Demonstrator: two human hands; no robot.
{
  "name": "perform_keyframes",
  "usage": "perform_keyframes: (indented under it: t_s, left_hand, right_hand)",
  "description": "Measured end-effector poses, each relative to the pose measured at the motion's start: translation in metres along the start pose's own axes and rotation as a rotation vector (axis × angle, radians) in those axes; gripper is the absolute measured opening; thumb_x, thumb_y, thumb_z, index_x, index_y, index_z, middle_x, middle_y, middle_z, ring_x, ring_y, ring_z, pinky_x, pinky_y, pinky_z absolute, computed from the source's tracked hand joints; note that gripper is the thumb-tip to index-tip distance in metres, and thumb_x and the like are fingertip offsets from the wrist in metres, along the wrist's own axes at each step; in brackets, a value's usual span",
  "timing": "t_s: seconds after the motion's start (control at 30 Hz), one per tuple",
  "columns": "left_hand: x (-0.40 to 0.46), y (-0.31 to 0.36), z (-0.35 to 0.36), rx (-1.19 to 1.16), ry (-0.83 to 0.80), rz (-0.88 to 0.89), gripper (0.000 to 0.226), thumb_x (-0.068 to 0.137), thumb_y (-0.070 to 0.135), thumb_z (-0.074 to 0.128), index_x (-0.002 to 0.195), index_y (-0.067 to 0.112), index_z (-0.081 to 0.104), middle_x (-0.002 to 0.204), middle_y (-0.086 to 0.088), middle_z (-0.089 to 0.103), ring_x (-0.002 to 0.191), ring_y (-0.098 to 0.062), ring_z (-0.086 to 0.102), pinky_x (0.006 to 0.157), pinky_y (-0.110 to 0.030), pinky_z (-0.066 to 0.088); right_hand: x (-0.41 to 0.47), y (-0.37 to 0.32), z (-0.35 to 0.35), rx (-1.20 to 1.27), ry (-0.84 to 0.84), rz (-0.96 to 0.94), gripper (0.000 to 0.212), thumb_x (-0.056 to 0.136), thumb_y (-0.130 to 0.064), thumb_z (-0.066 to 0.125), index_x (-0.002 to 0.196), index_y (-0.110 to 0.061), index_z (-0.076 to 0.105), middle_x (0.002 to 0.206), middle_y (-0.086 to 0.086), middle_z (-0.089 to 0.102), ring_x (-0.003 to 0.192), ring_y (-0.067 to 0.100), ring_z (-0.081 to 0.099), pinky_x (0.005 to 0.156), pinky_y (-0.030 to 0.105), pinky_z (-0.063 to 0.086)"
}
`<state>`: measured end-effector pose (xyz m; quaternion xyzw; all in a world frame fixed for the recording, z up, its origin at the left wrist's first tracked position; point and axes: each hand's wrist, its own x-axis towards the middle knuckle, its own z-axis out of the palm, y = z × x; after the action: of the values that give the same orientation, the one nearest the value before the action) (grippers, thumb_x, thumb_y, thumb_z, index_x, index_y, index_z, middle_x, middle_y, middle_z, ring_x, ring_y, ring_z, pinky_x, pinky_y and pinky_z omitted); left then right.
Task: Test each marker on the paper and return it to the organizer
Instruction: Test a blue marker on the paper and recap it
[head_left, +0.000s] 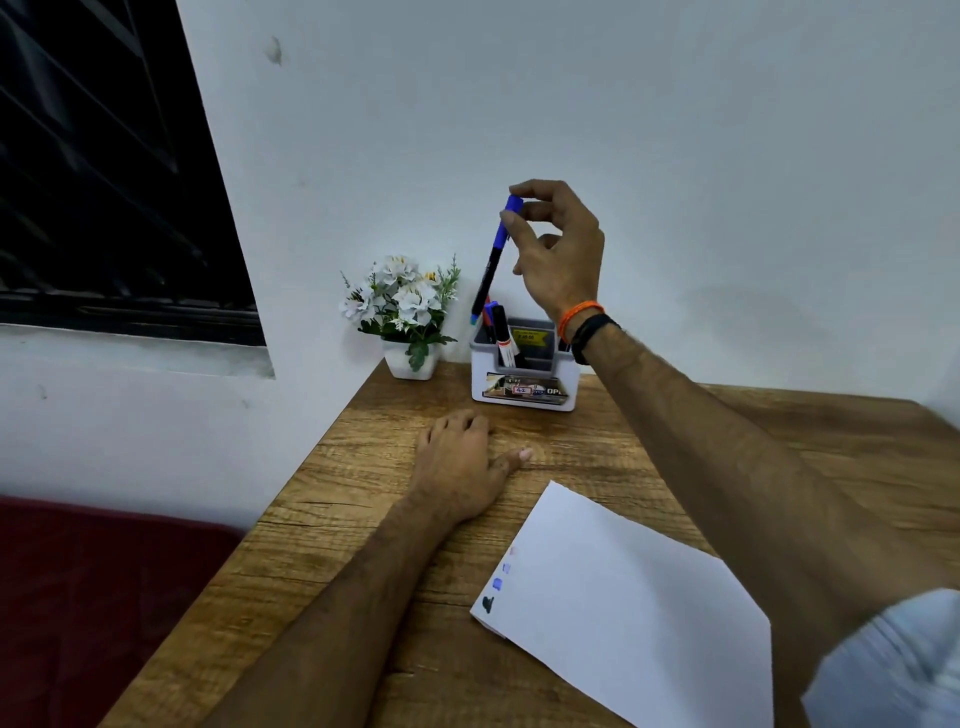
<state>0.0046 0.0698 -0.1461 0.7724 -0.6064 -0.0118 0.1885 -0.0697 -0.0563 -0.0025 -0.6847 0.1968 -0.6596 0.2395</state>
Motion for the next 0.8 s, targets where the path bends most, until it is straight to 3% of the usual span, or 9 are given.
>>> perform_keyframes:
  t_s: [0.1,0.23,0.33,0.47,0.63,0.8]
  left_hand:
    - [0.001,0.000,0.001,-0.002,0.005,-0.001,0.069,0.087,0.068,0.040,0.134,0.018,0.048,0.144,-0.003,0.042,0.133,-0.023,0.035,0.112,-0.045,0.028]
    - [0.001,0.000,0.001,0.001,0.010,0.001,0.069,0.087,0.069,0.040,0.133,0.018,0.048,0.144,-0.003,0.043,0.133,-0.023,0.036,0.111,-0.045,0.028]
    - [0.001,0.000,0.001,-0.002,0.012,0.001,0.069,0.087,0.068,0.040,0.134,0.018,0.048,0.144,-0.003,0.042,0.133,-0.024,0.035,0.112,-0.045,0.027]
    - [0.001,-0.001,0.002,-0.002,0.015,0.007,0.070,0.087,0.069,0.040,0.135,0.018,0.048,0.145,-0.004,0.042,0.133,-0.024,0.035,0.112,-0.046,0.027]
    - [0.001,-0.002,0.001,0.004,0.006,0.002,0.071,0.087,0.069,0.039,0.135,0.018,0.047,0.146,-0.004,0.041,0.134,-0.025,0.035,0.111,-0.045,0.028]
    - [0.001,-0.001,0.000,-0.003,-0.007,0.012,0.070,0.087,0.068,0.040,0.135,0.017,0.047,0.146,-0.005,0.041,0.134,-0.024,0.035,0.111,-0.045,0.028]
  right_hand:
    - [0.001,0.003,0.004,-0.042,-0.017,-0.034,0.019,0.087,-0.011,0.072,0.105,-0.012,0.068,0.086,-0.015,0.066,0.071,0.010,0.065,0.045,0.028,0.052]
    - [-0.008,0.014,0.009,-0.220,-0.156,-0.068,0.017,0.086,-0.015,0.073,0.101,-0.018,0.068,0.088,-0.015,0.067,0.079,0.006,0.068,0.056,0.021,0.048]
    - [-0.012,0.021,0.008,-0.326,-0.255,-0.008,0.015,0.084,-0.021,0.073,0.099,-0.024,0.069,0.086,-0.010,0.071,0.083,0.013,0.070,0.070,0.033,0.056]
    - [-0.014,0.024,0.007,-0.506,-0.504,0.147,0.009,0.085,-0.023,0.071,0.093,-0.024,0.075,0.091,-0.002,0.076,0.088,0.013,0.070,0.086,0.029,0.056]
    - [-0.016,0.018,0.003,-0.473,-0.431,0.134,0.011,0.087,-0.019,0.068,0.091,-0.020,0.078,0.095,-0.003,0.077,0.091,0.009,0.069,0.086,0.018,0.046]
    - [-0.019,0.017,-0.015,-0.361,-0.281,0.149,0.010,0.087,-0.020,0.071,0.094,-0.018,0.077,0.092,-0.005,0.075,0.082,0.002,0.064,0.086,0.018,0.049]
